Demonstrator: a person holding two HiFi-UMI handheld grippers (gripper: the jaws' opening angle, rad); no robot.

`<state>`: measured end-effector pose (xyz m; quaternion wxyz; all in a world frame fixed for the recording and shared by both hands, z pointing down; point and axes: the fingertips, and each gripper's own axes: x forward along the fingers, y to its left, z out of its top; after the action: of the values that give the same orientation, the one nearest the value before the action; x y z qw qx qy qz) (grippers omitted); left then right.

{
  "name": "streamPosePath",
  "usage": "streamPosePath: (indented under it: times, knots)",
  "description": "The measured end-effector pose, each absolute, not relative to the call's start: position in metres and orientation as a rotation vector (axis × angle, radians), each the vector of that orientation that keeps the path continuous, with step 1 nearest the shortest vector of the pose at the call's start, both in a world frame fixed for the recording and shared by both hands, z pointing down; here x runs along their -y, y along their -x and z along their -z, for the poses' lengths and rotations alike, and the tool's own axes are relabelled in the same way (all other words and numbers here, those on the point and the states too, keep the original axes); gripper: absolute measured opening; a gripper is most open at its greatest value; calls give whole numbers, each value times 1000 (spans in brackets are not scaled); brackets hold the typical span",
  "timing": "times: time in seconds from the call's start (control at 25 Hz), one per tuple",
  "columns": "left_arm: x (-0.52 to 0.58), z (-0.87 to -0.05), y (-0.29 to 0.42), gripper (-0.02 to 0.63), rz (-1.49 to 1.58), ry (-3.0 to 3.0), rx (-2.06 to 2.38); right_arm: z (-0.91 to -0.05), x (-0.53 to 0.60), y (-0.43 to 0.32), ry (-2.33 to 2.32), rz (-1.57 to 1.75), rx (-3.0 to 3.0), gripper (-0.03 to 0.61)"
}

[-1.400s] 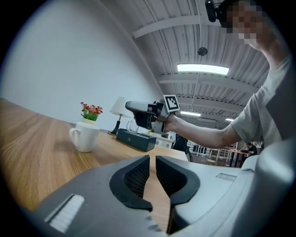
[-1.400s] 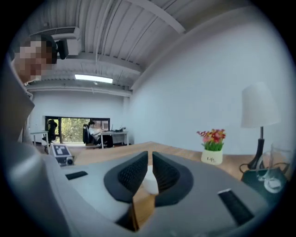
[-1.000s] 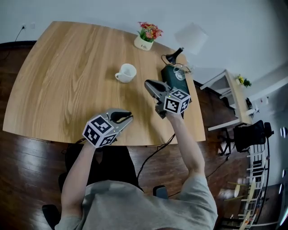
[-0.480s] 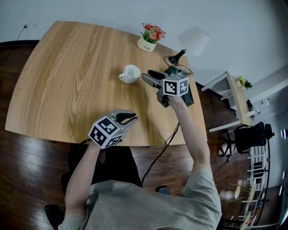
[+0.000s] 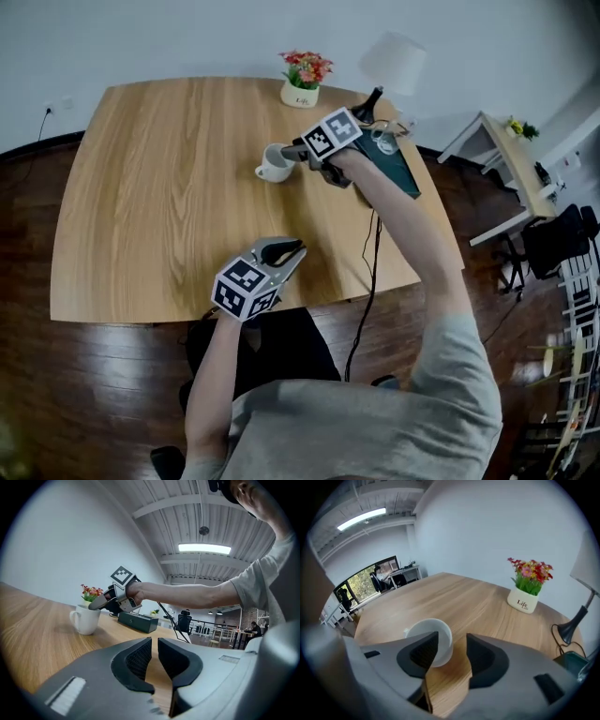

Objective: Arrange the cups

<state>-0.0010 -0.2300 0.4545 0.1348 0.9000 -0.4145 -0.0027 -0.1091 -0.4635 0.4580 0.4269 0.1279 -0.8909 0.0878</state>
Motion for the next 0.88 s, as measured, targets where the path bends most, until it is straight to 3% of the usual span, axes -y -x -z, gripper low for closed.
streamPosePath:
  times: [0.08,0.32,0.68,0.88]
  knots:
    - [231,-453,1,52,25,-2599,1205,-471,464,114,-290,-217,2145,174]
    - [232,-452,-1,52,32,-2597,1192,-483,459,114,-249,-143,2001,41]
    - [231,-450,3,52,19,-2601,1183,-467,453,81,-264,-215,2068,40]
    - [230,-448,4,52,40,-2588,1174,-423,453,18,-293,-298,2199,40]
